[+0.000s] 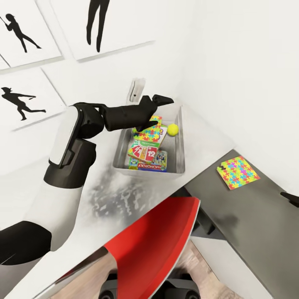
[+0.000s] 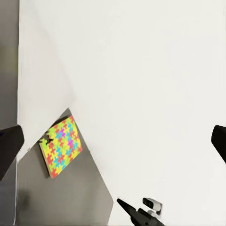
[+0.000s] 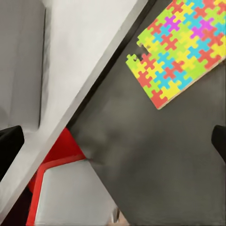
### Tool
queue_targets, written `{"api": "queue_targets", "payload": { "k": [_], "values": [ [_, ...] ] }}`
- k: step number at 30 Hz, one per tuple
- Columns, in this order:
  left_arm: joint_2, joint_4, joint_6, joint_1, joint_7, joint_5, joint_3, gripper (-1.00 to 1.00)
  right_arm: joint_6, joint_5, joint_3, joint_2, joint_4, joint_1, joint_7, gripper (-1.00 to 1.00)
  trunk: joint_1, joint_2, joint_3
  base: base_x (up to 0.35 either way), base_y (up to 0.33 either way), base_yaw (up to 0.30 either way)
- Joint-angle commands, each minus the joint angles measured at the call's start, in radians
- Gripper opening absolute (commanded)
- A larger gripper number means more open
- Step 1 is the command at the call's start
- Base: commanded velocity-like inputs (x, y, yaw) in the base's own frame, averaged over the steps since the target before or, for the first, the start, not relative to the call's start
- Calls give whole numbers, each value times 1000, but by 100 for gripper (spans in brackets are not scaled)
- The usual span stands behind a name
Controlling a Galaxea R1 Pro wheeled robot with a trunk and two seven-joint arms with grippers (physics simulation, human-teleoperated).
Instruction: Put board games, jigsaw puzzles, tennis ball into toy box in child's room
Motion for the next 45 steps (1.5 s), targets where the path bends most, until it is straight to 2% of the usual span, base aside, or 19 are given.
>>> {"api": "queue_targets", "payload": {
  "k": [1, 15, 24, 35, 38, 42, 44, 45],
  "values": [
    [-2, -1, 0, -1, 17, 6, -5, 100, 5, 6, -1, 1, 0, 4, 11, 100, 1, -2, -1, 0, 0, -274],
    [-10, 5, -3, -2, 55, -18, -26, 100, 5, 7, -3, 7, 0, 43, 26, 100, 1, -2, 9, 0, 0, -274],
    [-23, 58, -9, -2, 62, -43, -43, 100, 5, 6, -1, 9, 0, 50, 28, 100, 1, -2, 15, 0, 0, -274],
    [-47, 181, -14, -13, 55, -111, -59, 100, 5, 6, -1, 8, 0, 51, 29, 100, 1, -2, 22, 0, 0, -275],
    [-55, 258, -14, -32, 49, -142, -62, 100, 5, 5, -1, 8, 0, 51, 30, 100, 1, -2, 24, 0, 0, -275],
    [-58, 319, -14, -47, 37, -156, -63, 100, 5, 5, 0, 8, 0, 52, 31, 100, 1, -2, 27, 0, 0, -275],
    [-60, 385, -15, -66, 21, -166, -67, 100, 5, 5, 0, 8, 0, 52, 31, 100, 1, -2, 28, 0, 0, -275],
    [-60, 385, -15, -66, 21, -166, -67, 100, 5, 5, 0, 8, 0, 52, 31, 100, 1, -2, 29, 0, 0, -275]
  ]
}}
